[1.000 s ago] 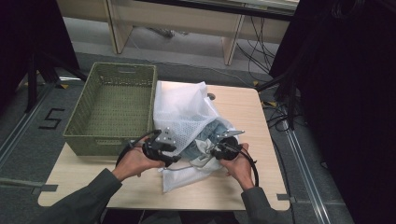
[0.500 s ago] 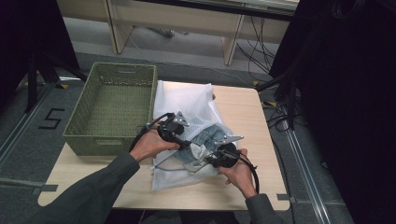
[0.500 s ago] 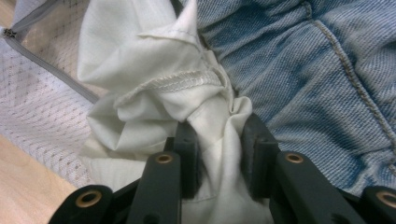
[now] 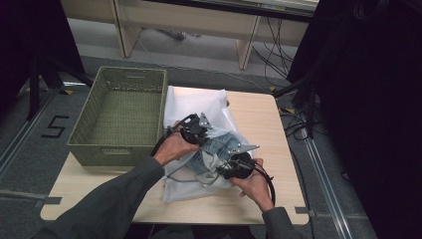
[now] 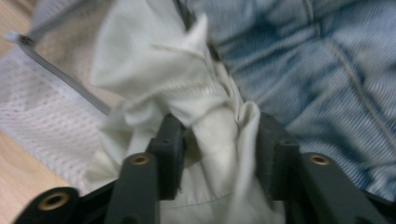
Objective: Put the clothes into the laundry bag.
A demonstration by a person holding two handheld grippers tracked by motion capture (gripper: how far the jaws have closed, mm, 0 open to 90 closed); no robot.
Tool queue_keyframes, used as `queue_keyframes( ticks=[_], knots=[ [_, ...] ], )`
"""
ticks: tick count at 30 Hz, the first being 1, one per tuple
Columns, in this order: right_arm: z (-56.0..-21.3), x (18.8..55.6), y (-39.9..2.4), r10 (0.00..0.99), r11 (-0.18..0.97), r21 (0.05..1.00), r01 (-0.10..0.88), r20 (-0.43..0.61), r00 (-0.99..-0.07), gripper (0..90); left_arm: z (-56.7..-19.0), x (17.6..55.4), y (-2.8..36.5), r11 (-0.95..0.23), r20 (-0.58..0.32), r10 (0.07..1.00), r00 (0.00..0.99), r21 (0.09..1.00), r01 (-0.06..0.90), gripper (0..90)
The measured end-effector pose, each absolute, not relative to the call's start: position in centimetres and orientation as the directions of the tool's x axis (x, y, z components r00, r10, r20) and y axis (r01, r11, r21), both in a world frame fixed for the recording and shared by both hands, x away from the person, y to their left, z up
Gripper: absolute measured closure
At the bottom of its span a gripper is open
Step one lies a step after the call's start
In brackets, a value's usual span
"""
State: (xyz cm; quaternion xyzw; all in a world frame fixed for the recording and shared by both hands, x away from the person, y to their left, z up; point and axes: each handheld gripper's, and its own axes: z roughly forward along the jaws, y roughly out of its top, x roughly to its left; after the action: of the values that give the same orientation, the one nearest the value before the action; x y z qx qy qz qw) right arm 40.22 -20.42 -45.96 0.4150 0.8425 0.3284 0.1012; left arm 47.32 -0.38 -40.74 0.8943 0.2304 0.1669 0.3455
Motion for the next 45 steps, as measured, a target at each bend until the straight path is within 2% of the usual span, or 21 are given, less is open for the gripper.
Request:
queue_keyframes(
  ticks=[3, 4, 5, 11, 13, 15, 16, 17, 18, 20, 21, 23, 24, 26, 31, 32, 34, 35, 38, 42, 45],
  knots=[
    [-45.5, 40.4, -20.5, 0.723, 0.443, 0.747, 0.496, 0.030, -0.690, 49.9, -40.1, 47.3, 0.0, -0.632, 0.103, 0.523, 0.846, 0.714, 0.303, 84.7],
    [-44.8, 40.1, -20.6, 0.717, 0.452, 0.735, 0.506, 0.039, -0.696, 48.7, -39.8, 47.3, 0.1, -0.622, 0.091, 0.523, 0.848, 0.720, 0.307, 84.7],
    [-44.4, 40.1, -20.7, 0.717, 0.425, 0.782, 0.456, 0.016, -0.697, 46.2, -39.5, 47.2, 0.2, -0.615, 0.085, 0.522, 0.849, 0.727, 0.306, 84.8],
    [-44.7, 40.9, -20.7, 0.746, 0.430, 0.767, 0.476, -0.005, -0.666, 35.7, -38.1, 47.2, 0.4, -0.578, 0.044, 0.501, 0.865, 0.760, 0.296, 85.3],
    [-45.5, 41.4, -20.2, 0.744, 0.402, 0.745, 0.532, 0.073, -0.665, 32.0, -37.9, 47.1, 0.3, -0.576, 0.030, 0.488, 0.872, 0.761, 0.297, 85.3],
    [-46.7, 41.8, -19.3, 0.728, 0.432, 0.730, 0.530, 0.065, -0.683, 29.2, -37.8, 47.1, 0.2, -0.579, 0.032, 0.484, 0.875, 0.761, 0.293, 85.2],
    [-48.1, 42.0, -18.5, 0.702, 0.513, 0.673, 0.533, 0.029, -0.712, 31.5, -37.9, 47.1, 0.1, -0.581, 0.029, 0.482, 0.876, 0.758, 0.295, 85.2],
    [-48.1, 42.0, -18.5, 0.702, 0.513, 0.673, 0.533, 0.029, -0.712, 31.5, -37.9, 47.2, 0.2, -0.586, 0.029, 0.478, 0.878, 0.755, 0.294, 85.2],
    [-49.0, 42.0, -18.0, 0.705, 0.529, 0.683, 0.503, -0.024, -0.709, 41.7, -37.9, 47.2, 0.3, -0.589, 0.030, 0.475, 0.879, 0.754, 0.292, 85.2],
    [-49.2, 42.3, -18.1, 0.703, 0.554, 0.651, 0.519, -0.031, -0.711, 68.5, -37.8, 47.0, 0.5, -0.584, 0.024, 0.474, 0.880, 0.757, 0.294, 85.2],
    [-49.2, 42.3, -18.1, 0.703, 0.554, 0.651, 0.519, -0.031, -0.711, 68.5, -37.8, 47.0, 0.5, -0.584, 0.024, 0.474, 0.880, 0.757, 0.294, 85.2],
    [-49.0, 42.5, -18.1, 0.725, 0.509, 0.681, 0.527, -0.009, -0.688, 77.6, -37.6, 46.8, 0.6, -0.586, 0.026, 0.468, 0.883, 0.757, 0.289, 85.2],
    [-48.8, 42.5, -18.2, 0.738, 0.483, 0.680, 0.552, 0.023, -0.674, 78.3, -37.4, 46.8, 0.7, -0.587, 0.024, 0.457, 0.889, 0.759, 0.281, 85.2],
    [-48.5, 42.7, -18.4, 0.735, 0.479, 0.697, 0.533, 0.014, -0.678, 78.9, -37.4, 46.7, 0.7, -0.585, 0.022, 0.456, 0.890, 0.761, 0.281, 85.3],
    [-45.0, 44.0, -18.9, 0.772, 0.293, 0.832, 0.471, 0.085, -0.630, 79.8, -36.9, 46.5, 0.9, -0.585, 0.027, 0.443, 0.896, 0.766, 0.266, 85.4],
    [-45.0, 44.0, -18.9, 0.772, 0.293, 0.832, 0.471, 0.085, -0.630, 79.8, -36.9, 46.5, 0.9, -0.585, 0.027, 0.443, 0.896, 0.766, 0.266, 85.4],
    [-45.1, 44.7, -18.8, 0.779, 0.220, 0.833, 0.508, 0.164, -0.606, 79.8, -36.7, 46.6, 1.0, -0.587, 0.028, 0.443, 0.896, 0.764, 0.266, 85.4],
    [-45.5, 45.1, -18.9, 0.786, 0.233, 0.822, 0.520, 0.156, -0.598, 79.7, -36.7, 46.6, 1.0, -0.587, 0.028, 0.446, 0.895, 0.764, 0.269, 85.4],
    [-48.3, 45.7, -18.7, 0.802, 0.186, 0.760, 0.622, 0.248, -0.543, 78.7, -37.1, 46.5, 1.1, -0.594, 0.023, 0.445, 0.895, 0.756, 0.276, 85.3],
    [-48.7, 46.0, -18.8, 0.789, 0.198, 0.755, 0.625, 0.256, -0.558, 75.6, -37.7, 46.5, 1.4, -0.635, 0.031, 0.418, 0.908, 0.725, 0.268, 85.0],
    [-48.1, 45.9, -19.3, 0.785, 0.214, 0.741, 0.636, 0.257, -0.564, 69.0, -37.9, 46.5, 1.5, -0.639, 0.026, 0.416, 0.909, 0.720, 0.272, 84.8]
  ],
)
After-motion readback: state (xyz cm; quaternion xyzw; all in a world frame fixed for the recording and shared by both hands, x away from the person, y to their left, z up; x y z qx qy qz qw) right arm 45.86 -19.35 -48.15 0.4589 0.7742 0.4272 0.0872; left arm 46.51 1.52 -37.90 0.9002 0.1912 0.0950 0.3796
